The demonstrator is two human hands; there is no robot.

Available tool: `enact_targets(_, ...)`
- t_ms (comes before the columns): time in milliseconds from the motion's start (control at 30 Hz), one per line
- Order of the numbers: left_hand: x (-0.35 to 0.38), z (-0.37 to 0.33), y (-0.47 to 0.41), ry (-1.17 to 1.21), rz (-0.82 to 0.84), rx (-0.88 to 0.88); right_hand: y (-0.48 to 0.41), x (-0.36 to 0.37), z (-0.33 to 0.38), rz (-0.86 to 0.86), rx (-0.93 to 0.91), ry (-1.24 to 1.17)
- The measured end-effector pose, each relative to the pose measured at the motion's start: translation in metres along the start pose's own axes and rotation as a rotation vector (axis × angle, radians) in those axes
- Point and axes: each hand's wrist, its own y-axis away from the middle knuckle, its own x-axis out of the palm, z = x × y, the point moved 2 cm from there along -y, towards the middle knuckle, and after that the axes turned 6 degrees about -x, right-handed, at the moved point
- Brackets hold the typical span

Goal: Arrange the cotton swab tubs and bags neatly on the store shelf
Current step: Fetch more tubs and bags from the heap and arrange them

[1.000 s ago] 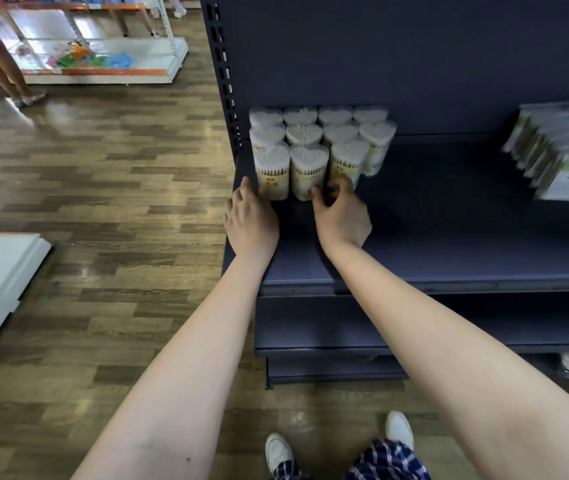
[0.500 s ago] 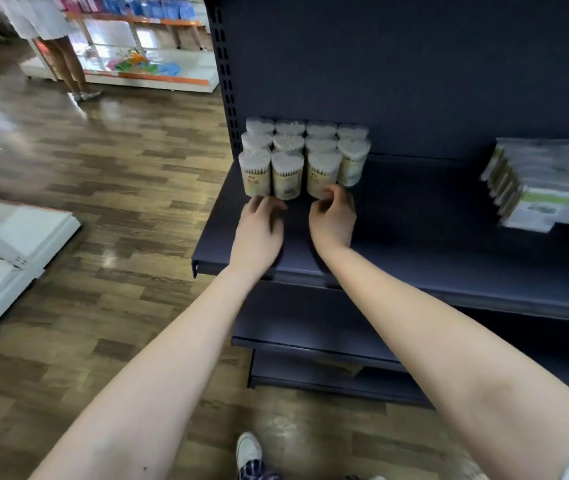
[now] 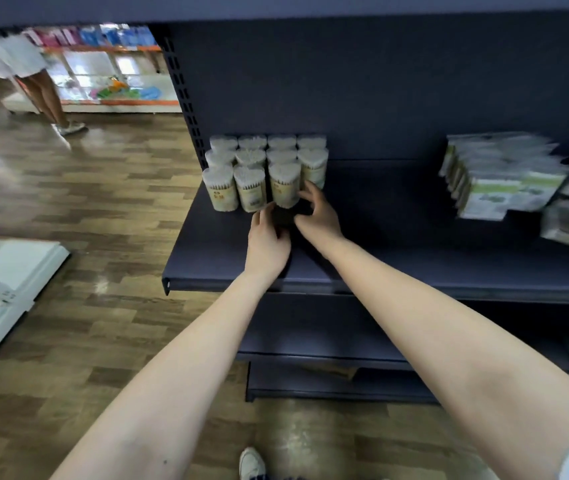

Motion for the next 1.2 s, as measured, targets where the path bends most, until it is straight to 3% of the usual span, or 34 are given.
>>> enact_targets(300, 0.043, -0.050, -0.005, -0.009, 0.065, 0.111, 0.014, -0.080, -0.005, -0.140, -0.081, 0.068)
enact_targets(500, 0.141, -0.137, 0.030, 0.070, 0.245, 0.234, 0.047, -0.218, -0.033, -0.425, -0.080, 0.192)
enact_targets(767, 0.270, -0.259, 0.100, 0.187, 0.453, 0.328, 0.135, -0.392, -0.071, -0.665, 0.000, 0.342)
enact_targets(1000, 0.341, -0.289, 0.142, 0.172, 0.610, 0.382, 0.190, -0.457, -0.122, -0.777, 0.079, 0.368)
enact_targets(1200, 0.382, -0.308, 0.130, 0.074, 0.629, 0.441, 0.198, -0.486, -0.152, -0.866, 0.102, 0.332)
